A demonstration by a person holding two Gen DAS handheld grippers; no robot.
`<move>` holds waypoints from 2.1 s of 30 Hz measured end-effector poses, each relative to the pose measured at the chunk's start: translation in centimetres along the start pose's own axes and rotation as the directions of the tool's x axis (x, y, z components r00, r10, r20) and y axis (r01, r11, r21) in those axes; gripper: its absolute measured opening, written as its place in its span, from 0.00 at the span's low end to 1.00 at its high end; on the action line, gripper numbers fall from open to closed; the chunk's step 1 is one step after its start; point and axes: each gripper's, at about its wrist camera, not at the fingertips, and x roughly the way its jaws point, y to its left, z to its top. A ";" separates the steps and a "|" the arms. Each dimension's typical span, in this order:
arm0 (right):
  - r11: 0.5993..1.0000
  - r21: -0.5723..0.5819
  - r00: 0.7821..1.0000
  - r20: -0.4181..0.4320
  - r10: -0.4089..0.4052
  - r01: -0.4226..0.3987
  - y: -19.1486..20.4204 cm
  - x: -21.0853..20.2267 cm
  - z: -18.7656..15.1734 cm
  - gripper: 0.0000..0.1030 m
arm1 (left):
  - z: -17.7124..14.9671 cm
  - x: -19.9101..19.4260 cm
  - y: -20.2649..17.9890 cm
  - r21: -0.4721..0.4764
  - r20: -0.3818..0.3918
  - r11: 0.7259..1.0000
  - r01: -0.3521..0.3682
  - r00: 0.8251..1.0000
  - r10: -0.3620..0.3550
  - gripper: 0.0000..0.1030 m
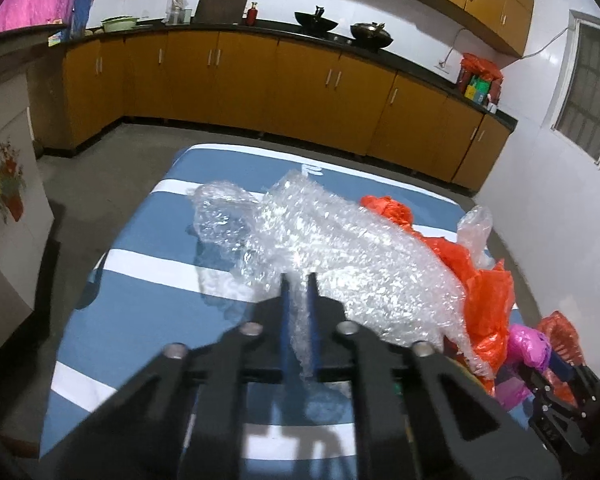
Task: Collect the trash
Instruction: 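Close the left tool on the clear bubble wrap and lift it, then carry both bags over the red basket and open both tools to drop them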
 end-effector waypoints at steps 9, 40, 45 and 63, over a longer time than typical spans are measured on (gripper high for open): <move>1.000 0.011 0.999 0.039 0.002 -0.003 -0.5 -1.6 0.7 0.49 | 0.9 -4.0 -1.3 0.040 0.100 0.998 0.048 0.994 -0.051 0.03; 0.997 0.075 0.988 0.150 -0.031 0.019 -4.6 -7.9 1.2 0.48 | 4.1 -15.9 -11.7 0.206 0.261 0.948 0.242 0.920 -0.291 0.03; 0.993 0.105 0.986 0.148 -0.078 0.062 -7.0 -9.0 0.6 0.48 | 3.4 -16.1 -15.8 0.261 0.235 0.916 0.305 0.900 -0.367 0.03; 0.921 0.302 0.955 0.091 -0.284 0.245 -18.9 -13.4 -1.9 0.48 | -1.9 -11.7 -30.2 0.338 0.032 0.776 0.532 0.818 -0.574 0.03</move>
